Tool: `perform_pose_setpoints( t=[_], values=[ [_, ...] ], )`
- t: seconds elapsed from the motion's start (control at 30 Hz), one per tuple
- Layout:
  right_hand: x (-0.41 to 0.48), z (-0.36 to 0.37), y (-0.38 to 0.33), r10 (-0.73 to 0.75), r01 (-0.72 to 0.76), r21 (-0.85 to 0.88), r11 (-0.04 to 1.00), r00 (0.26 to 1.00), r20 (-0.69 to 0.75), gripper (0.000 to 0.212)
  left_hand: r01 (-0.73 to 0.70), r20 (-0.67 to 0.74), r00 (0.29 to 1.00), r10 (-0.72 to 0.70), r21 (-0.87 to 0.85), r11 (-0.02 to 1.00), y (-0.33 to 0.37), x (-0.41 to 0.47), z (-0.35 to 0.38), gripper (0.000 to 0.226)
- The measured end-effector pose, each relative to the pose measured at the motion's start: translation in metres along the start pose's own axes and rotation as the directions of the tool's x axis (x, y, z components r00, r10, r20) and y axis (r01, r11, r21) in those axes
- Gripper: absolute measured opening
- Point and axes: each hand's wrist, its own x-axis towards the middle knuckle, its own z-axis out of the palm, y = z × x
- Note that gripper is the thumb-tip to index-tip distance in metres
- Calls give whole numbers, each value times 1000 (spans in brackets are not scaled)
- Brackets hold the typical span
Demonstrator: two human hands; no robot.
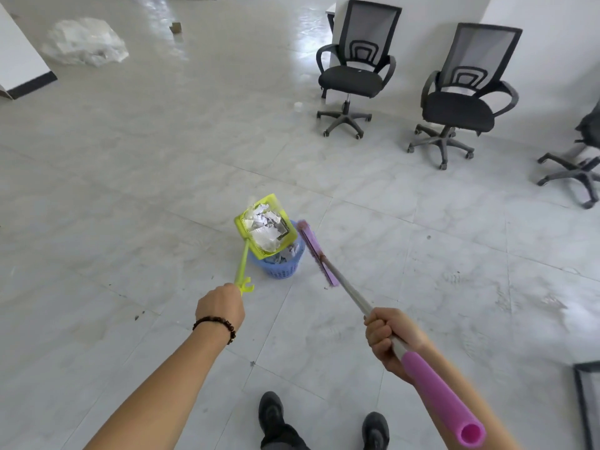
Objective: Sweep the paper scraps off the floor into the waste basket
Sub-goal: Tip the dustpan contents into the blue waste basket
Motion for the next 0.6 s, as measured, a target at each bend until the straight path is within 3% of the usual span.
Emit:
perform_pose_setpoints(
  t=[0.1, 0.2, 0.33, 0.37, 0.43, 0.5, 0.6],
  values=[
    [9, 23, 4, -28, 26, -38, 999, 998, -56, 35, -72, 58, 996, 69, 52, 996, 6, 5, 3, 20],
    [23, 38, 6, -71, 64, -80, 995, 993, -93, 36, -104, 92, 990, 104, -6, 995, 9, 5, 8, 24],
    [39, 41, 4, -101, 89, -115, 989, 989, -107, 33, 66, 313, 949, 26, -279, 958, 8, 9, 12, 39],
    [41, 40, 3, -93, 80, -121, 989, 990, -105, 33, 166, 405, 914, 16, -409, 897, 8, 10, 14, 39],
    [44, 36, 0, -62, 51, -119, 992, 994, -95, 34, 402, 571, 820, 48, -634, 661, 9, 13, 17, 34],
    [45, 30, -2, -11, 5, -82, 997, 997, -72, 35, 565, 661, 746, 81, -692, 450, 11, 14, 19, 26],
    [50, 20, -5, 74, -74, 29, 997, 997, 2, 31, 686, 731, 667, 145, -678, 265, 16, 22, 25, 19]
  ],
)
